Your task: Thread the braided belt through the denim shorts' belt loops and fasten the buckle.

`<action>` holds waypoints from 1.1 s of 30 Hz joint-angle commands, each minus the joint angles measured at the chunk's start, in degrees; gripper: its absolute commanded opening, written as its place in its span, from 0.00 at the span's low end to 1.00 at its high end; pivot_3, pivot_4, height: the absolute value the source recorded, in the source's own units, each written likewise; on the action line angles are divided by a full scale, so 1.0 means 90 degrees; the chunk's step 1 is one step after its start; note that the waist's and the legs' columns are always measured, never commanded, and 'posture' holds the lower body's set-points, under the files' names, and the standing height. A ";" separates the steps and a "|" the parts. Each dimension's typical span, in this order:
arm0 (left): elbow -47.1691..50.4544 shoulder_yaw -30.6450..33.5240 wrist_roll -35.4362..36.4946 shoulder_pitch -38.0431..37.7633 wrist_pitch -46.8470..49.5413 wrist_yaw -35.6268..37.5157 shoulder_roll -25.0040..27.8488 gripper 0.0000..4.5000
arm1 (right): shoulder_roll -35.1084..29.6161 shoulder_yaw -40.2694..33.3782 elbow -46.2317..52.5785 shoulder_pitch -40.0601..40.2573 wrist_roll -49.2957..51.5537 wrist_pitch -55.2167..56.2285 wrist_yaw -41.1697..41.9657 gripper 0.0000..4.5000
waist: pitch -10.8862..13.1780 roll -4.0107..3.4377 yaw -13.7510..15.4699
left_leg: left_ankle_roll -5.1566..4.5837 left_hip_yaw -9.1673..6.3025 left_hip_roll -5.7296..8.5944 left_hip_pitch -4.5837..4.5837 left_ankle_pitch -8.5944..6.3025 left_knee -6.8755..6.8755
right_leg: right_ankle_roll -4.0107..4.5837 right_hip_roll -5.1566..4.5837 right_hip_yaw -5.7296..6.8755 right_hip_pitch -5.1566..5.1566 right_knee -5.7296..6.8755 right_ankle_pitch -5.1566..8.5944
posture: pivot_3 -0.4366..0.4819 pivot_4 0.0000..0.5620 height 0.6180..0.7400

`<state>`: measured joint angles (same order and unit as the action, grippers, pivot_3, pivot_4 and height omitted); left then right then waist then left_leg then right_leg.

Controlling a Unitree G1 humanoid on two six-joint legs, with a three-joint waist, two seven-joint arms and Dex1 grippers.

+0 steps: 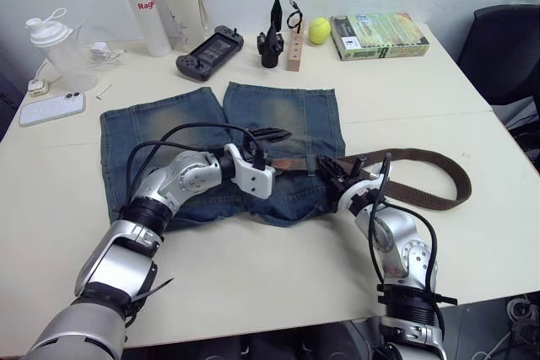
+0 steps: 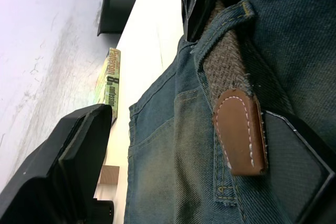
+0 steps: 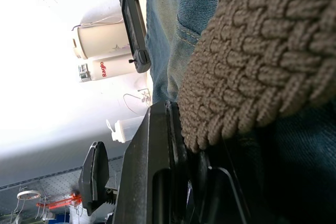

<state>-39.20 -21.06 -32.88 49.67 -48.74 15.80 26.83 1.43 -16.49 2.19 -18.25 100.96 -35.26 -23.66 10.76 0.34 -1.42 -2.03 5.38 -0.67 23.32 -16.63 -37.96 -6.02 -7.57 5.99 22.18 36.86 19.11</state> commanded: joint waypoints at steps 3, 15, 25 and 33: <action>0.0095 -0.0037 0.0017 0.0080 -0.0100 -0.0038 0.0053 0.71 | 0.0010 0.0010 0.0307 0.0021 0.0089 -0.0042 0.0067 0.00 | 0.0000 0.0000 0.0000 | 0.0000 0.0001 0.0000 0.0000 0.0000 0.0000 | 0.0000 0.0000 0.0000 0.0000 0.0000 0.0000 | 0.48 0.27 0.87; 0.0191 -0.0083 -0.0127 0.0072 -0.0086 -0.0106 0.0064 0.18 | -0.0007 0.0033 0.0318 0.0024 0.0096 -0.0061 0.0005 0.00 | 0.0000 0.0000 0.0000 | 0.0000 0.0002 0.0000 0.0000 0.0000 0.0000 | 0.0000 0.0000 0.0000 0.0000 0.0000 0.0000 | 0.48 0.27 0.87; 0.0308 -0.0076 -0.0153 -0.0002 -0.0074 -0.0107 0.0126 0.17 | -0.0219 -0.0085 0.1130 0.0038 0.0267 0.0119 -0.0291 0.78 | 0.0000 0.0000 0.0001 | 0.0000 0.0003 0.0000 0.0002 0.0000 0.0000 | 0.0000 -0.0001 -0.0001 0.0005 0.0002 0.0000 | 0.48 0.27 0.87; 0.0539 0.0035 0.0064 -0.0228 0.0063 -0.0044 0.0157 0.17 | -0.0771 0.0014 0.1740 0.0404 0.0443 0.0040 -0.0699 0.78 | 0.0000 0.0000 0.0009 | 0.0000 0.0003 0.0000 0.0004 0.0000 0.0000 | 0.0000 -0.0002 -0.0001 0.0007 0.0002 0.0000 | 0.48 0.27 0.87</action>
<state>-36.26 -21.82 -33.93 48.42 -48.57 15.58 27.67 -4.43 -16.18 13.96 -15.50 102.93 -34.86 -29.41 10.76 0.34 -1.34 -2.03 5.41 -0.67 23.36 -16.63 -37.96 -6.02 -7.59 5.98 22.24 36.88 19.11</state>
